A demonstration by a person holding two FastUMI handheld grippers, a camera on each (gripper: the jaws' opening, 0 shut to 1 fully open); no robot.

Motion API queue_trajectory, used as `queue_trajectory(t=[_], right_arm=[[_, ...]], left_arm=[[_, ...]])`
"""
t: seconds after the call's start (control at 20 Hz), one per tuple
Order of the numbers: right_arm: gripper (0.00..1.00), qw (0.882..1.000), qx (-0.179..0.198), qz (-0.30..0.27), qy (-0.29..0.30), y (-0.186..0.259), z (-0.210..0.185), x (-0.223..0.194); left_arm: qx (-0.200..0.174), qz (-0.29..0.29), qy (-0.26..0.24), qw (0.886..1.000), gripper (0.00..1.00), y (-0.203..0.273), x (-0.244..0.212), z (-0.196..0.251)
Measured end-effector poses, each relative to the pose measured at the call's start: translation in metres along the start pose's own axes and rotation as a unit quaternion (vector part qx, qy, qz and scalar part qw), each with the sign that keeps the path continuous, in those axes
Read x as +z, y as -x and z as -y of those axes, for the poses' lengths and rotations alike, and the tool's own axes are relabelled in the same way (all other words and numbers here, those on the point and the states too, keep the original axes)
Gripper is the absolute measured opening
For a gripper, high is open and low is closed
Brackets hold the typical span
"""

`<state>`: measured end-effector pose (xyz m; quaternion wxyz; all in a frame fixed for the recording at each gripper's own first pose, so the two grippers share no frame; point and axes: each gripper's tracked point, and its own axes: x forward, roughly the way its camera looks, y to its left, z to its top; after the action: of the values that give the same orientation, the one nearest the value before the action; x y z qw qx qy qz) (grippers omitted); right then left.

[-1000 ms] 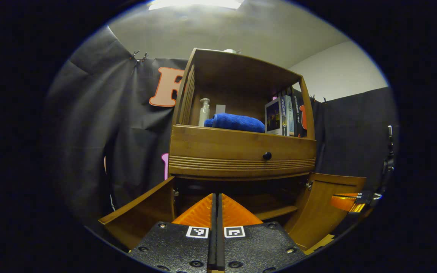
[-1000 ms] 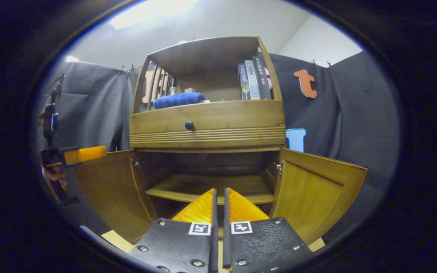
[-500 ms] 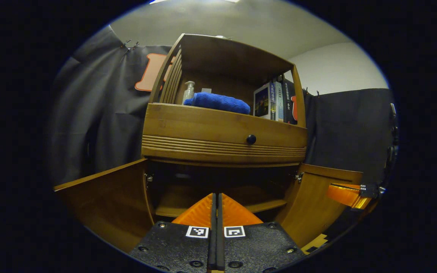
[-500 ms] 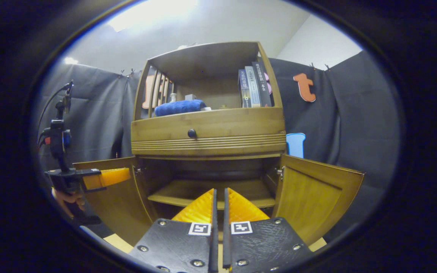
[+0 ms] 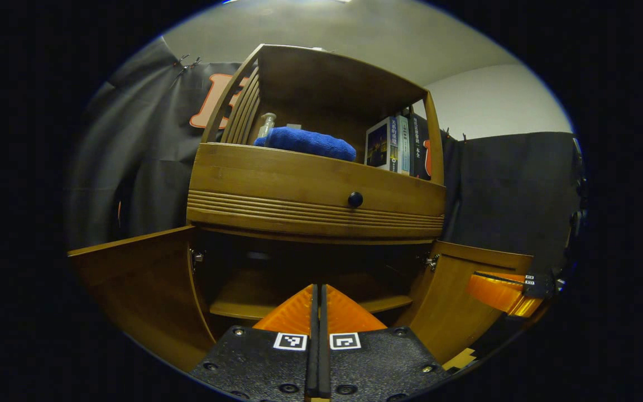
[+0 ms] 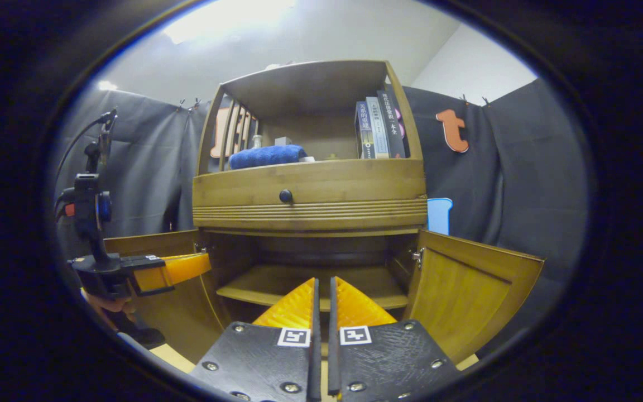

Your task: Open the right door of the double-door shoe cabinet with the right hand, and open the left door with the left hand.

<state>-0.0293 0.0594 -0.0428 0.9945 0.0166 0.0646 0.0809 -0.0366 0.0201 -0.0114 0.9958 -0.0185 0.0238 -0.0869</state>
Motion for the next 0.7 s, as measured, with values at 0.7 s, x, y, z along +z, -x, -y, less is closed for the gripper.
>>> queue_trajectory(t=[0.7], right_arm=[[0.05,1.0,-0.015,0.015,0.005,-0.032,0.001,0.007]], left_arm=[[0.013,0.011,0.001,1.0,0.05,-0.017,0.001,0.014]])
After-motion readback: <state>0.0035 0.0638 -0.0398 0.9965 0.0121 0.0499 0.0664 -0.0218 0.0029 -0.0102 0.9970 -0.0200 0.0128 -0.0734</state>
